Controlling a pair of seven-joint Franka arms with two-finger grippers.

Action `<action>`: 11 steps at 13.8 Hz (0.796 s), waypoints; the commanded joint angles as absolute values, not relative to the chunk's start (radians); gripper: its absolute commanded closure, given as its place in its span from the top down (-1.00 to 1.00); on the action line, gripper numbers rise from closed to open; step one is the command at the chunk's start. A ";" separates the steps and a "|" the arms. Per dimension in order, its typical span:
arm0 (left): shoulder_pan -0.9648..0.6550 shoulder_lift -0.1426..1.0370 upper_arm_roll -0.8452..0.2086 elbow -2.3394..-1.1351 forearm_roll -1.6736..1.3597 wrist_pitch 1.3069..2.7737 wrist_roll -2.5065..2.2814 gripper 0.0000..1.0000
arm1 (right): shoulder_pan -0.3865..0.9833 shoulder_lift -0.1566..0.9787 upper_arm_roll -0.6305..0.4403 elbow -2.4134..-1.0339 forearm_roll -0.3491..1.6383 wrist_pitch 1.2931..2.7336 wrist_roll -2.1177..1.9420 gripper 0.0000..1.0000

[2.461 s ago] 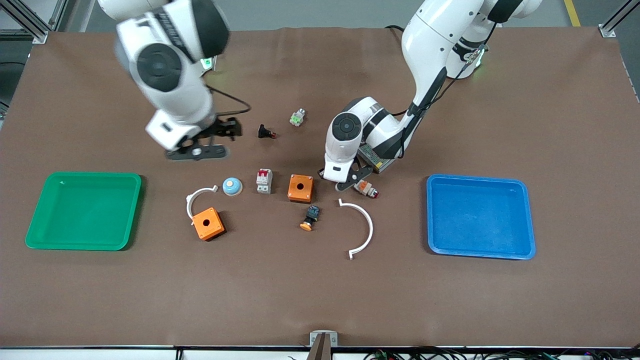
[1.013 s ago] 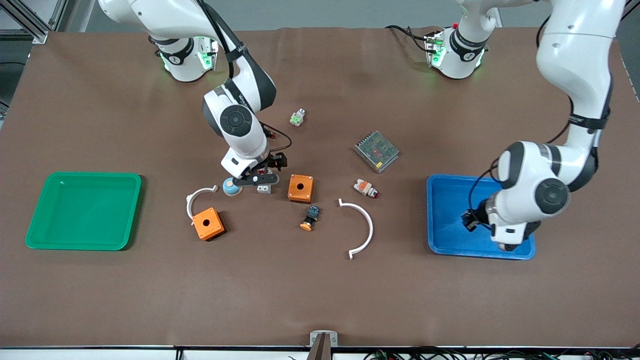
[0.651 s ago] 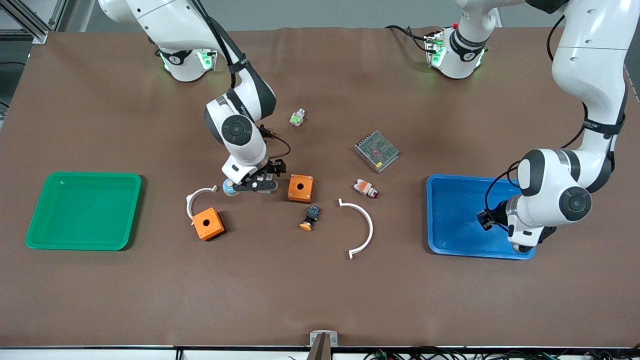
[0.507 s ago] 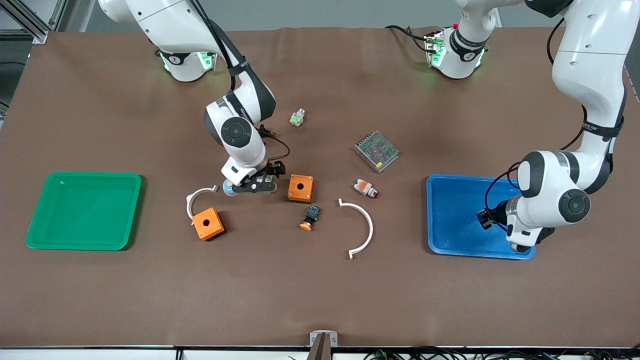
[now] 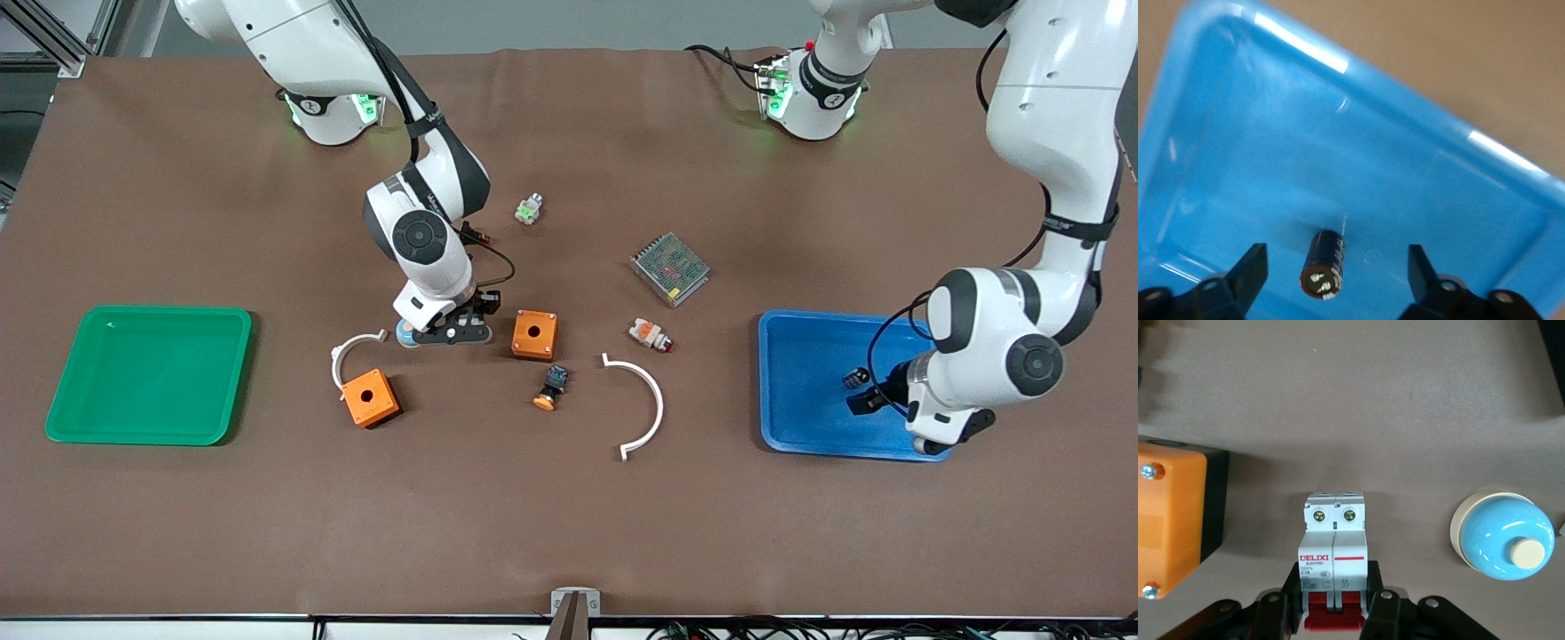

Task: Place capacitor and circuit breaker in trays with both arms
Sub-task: 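Release the capacitor in the blue tray and raise the left gripper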

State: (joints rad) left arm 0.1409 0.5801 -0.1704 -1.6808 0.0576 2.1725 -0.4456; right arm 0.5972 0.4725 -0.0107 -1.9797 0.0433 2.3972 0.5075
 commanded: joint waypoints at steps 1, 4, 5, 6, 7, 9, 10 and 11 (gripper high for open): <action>0.141 0.398 -0.184 -1.672 0.077 2.012 -0.361 1.00 | 0.577 0.483 -0.005 -1.954 0.055 2.385 0.509 -0.61; 0.135 0.334 -0.189 -1.541 0.103 1.851 -0.263 1.00 | 0.560 0.470 -0.005 -1.951 0.055 2.367 0.502 -0.69; 0.133 0.333 -0.190 -1.499 0.103 1.785 -0.261 1.00 | 0.549 0.442 -0.005 -1.945 0.055 2.321 0.499 -0.69; 0.133 0.331 -0.207 -1.450 0.104 1.726 -0.261 1.00 | 0.534 0.401 -0.005 -1.930 0.055 2.243 0.509 -0.69; 0.135 0.330 -0.219 -1.407 0.106 1.677 -0.256 1.00 | 0.516 0.367 -0.008 -1.905 0.054 2.168 0.506 -0.69; 0.132 0.330 -0.244 -1.349 0.107 1.600 -0.249 1.00 | 0.419 0.298 -0.005 -1.817 0.052 1.966 0.496 -0.69; 0.133 0.330 -0.261 -1.330 0.106 1.576 -0.249 1.00 | 0.379 0.282 -0.005 -1.759 0.052 1.868 0.489 -0.69; 0.132 0.322 -0.271 -1.312 0.106 1.550 -0.249 1.00 | 0.335 0.278 -0.006 -1.688 0.052 1.758 0.474 -0.69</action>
